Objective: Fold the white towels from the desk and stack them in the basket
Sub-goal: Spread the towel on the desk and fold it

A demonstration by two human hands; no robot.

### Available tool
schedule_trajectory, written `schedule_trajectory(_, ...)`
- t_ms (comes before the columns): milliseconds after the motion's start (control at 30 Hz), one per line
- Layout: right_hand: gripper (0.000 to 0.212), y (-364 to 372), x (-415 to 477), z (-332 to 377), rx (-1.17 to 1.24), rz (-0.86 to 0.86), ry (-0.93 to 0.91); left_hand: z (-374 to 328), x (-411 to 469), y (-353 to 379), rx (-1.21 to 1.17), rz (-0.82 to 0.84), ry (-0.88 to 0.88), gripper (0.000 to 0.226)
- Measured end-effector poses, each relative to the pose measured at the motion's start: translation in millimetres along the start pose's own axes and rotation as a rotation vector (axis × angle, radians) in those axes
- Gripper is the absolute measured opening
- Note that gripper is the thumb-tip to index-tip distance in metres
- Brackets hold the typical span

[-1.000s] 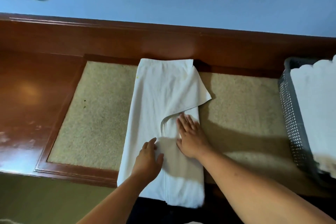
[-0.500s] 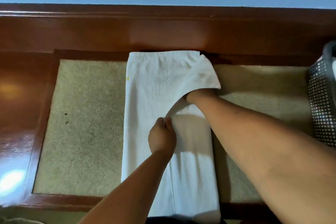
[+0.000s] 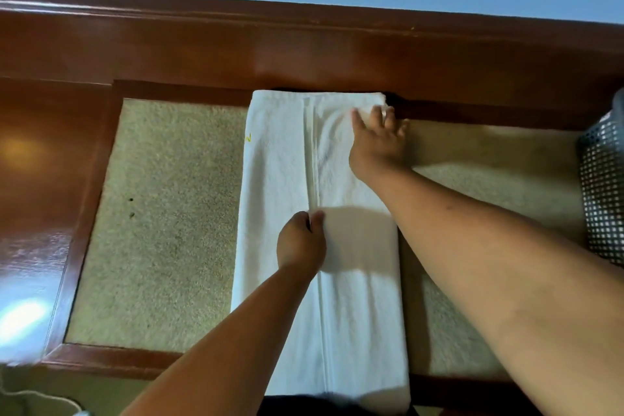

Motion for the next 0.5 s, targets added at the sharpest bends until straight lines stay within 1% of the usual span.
schedule_trajectory(33, 0.071, -4, -2, 1, -0.015, 0.031, 0.047, -1, 0, -1, -0.013, 0.006, 0.004, 0.043)
schedule_trajectory(100, 0.072, -6, -14, 2, -0.014, 0.068, 0.072, 0, -3, -5, -0.041, 0.012, 0.006, 0.041)
schedule_trajectory(200, 0.075, 8, -51, -6, 0.052, 0.140, 0.028, 2, -15, -8, 0.022, 0.064, 0.028, 0.038)
schedule_trajectory(233, 0.074, 16, -67, -11, 0.078, 0.164, 0.025, 7, -21, -6, 0.073, 0.104, 0.049, 0.038)
schedule_trajectory(300, 0.070, 22, -106, -30, 0.125, 0.187, 0.027, 15, -48, 1, 0.203, 0.234, 0.101, 0.041)
schedule_trajectory(333, 0.069, 26, -121, -37, 0.158, 0.195, 0.026, 22, -57, 8, 0.269, 0.320, 0.119, 0.039)
schedule_trajectory(367, 0.069, 29, -140, -46, 0.180, 0.182, 0.022, 28, -69, 12, 0.310, 0.369, 0.144, 0.032)
schedule_trajectory(400, 0.069, 32, -163, -53, 0.197, 0.164, 0.007, 35, -80, 11, 0.312, 0.353, 0.146, 0.025)
schedule_trajectory(433, 0.069, 38, -181, -57, 0.215, 0.163, -0.009, 43, -82, 6, 0.279, 0.281, 0.124, 0.024)
schedule_trajectory(500, 0.068, 54, -228, -67, 0.260, 0.158, -0.043, 64, -86, -1, 0.184, 0.080, 0.048, 0.029)
Point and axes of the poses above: each hand's wrist, its own x-axis towards the middle knuckle, its own y-axis out of the palm, z = x × y, the point moved 3 cm from there along x, towards the middle knuckle, and after that the axes turned 8 degrees about x, right-handed, at the moved point
